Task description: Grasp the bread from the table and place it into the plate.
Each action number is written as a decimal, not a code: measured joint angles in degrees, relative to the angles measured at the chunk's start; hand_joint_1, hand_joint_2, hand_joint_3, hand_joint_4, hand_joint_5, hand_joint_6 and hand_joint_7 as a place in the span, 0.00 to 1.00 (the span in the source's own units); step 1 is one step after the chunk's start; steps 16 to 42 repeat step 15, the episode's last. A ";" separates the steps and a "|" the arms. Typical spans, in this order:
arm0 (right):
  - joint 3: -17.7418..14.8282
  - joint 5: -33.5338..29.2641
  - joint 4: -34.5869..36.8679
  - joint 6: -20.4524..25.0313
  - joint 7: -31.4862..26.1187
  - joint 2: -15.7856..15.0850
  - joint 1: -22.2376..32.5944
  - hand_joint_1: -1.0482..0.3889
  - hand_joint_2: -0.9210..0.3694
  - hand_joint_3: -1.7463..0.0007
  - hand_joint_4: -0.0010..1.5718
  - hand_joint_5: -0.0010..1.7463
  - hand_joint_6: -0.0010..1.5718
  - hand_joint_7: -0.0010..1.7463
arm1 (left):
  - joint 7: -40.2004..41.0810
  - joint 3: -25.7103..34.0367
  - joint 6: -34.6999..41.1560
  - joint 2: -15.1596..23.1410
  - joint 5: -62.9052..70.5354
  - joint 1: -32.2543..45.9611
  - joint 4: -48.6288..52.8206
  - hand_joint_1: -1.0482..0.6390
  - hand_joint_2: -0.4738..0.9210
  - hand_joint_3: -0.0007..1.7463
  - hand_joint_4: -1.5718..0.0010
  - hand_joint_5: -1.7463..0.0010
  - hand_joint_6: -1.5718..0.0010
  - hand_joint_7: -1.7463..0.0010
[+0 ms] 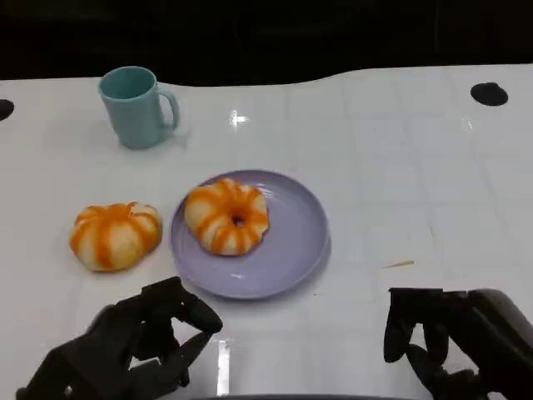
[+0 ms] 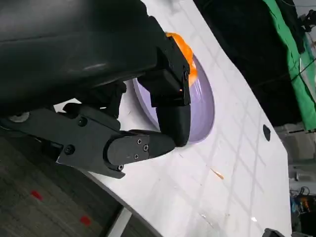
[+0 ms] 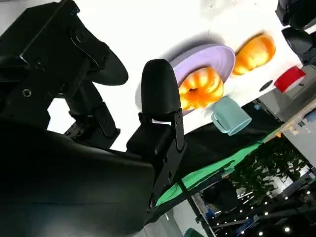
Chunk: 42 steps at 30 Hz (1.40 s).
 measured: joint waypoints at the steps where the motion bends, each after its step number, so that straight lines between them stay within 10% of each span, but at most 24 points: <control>1: 0.02 -0.17 0.16 -0.27 -0.22 0.00 -0.09 0.78 0.58 0.14 0.62 1.00 0.51 0.88 | 0.00 0.03 -0.25 0.00 0.00 0.00 0.17 0.43 0.98 0.28 0.54 0.00 0.59 0.28; 42: 0.11 -0.56 2.36 -1.16 -1.38 0.00 -1.36 0.78 0.59 0.16 0.63 1.00 0.52 0.87 | -0.02 0.38 -1.62 0.07 -0.07 -0.22 1.59 0.42 0.97 0.28 0.54 0.00 0.58 0.28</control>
